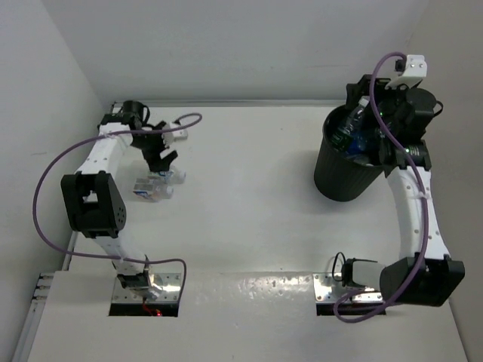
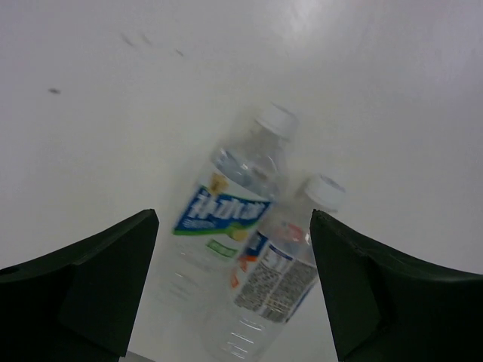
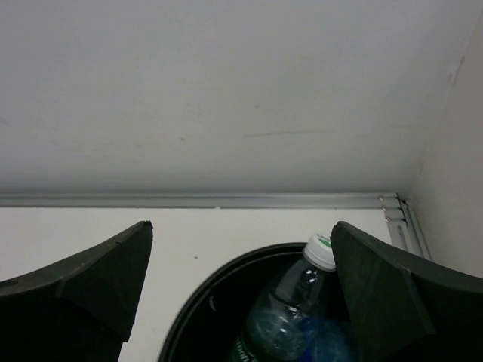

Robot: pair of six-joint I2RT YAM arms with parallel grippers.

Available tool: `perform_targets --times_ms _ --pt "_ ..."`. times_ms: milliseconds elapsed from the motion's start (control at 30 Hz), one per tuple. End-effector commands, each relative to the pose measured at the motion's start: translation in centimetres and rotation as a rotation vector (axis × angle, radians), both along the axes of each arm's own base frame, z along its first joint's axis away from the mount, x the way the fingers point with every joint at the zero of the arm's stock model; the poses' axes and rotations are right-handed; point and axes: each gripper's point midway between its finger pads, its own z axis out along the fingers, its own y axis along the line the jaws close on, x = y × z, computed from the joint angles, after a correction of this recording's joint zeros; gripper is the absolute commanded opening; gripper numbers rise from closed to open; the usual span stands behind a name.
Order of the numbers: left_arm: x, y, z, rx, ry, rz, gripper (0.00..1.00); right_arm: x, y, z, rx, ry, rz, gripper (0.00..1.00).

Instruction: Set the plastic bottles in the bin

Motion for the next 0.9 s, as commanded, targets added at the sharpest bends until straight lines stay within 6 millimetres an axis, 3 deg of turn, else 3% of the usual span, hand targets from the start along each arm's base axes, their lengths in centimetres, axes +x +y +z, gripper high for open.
perform_targets --times_ms 0,100,167,400,567,867 --pt "-3.3 2.6 -3.5 0.185 0.066 -0.202 0.88 -2.6 2.4 3.9 0.032 -0.044 0.11 1.0" --pt "-3.7 3.1 -5.7 0.263 0.099 -0.234 0.88 -3.5 3.3 4.3 0.039 -0.035 0.136 1.0" --pt "-2.7 3.8 -7.0 0.299 0.089 -0.222 0.88 -3.6 3.4 3.9 0.047 -0.015 0.145 1.0" --pt "0.4 4.7 -8.0 0.343 0.023 -0.172 0.88 -4.4 4.9 3.2 0.041 0.016 0.207 1.0" --pt "1.1 5.7 -9.8 0.372 0.058 -0.176 0.88 -4.4 5.8 2.8 0.029 0.028 0.233 1.0" --pt "2.3 4.9 -12.3 0.324 0.091 -0.208 0.85 -3.9 6.4 2.8 0.015 0.044 0.254 1.0"
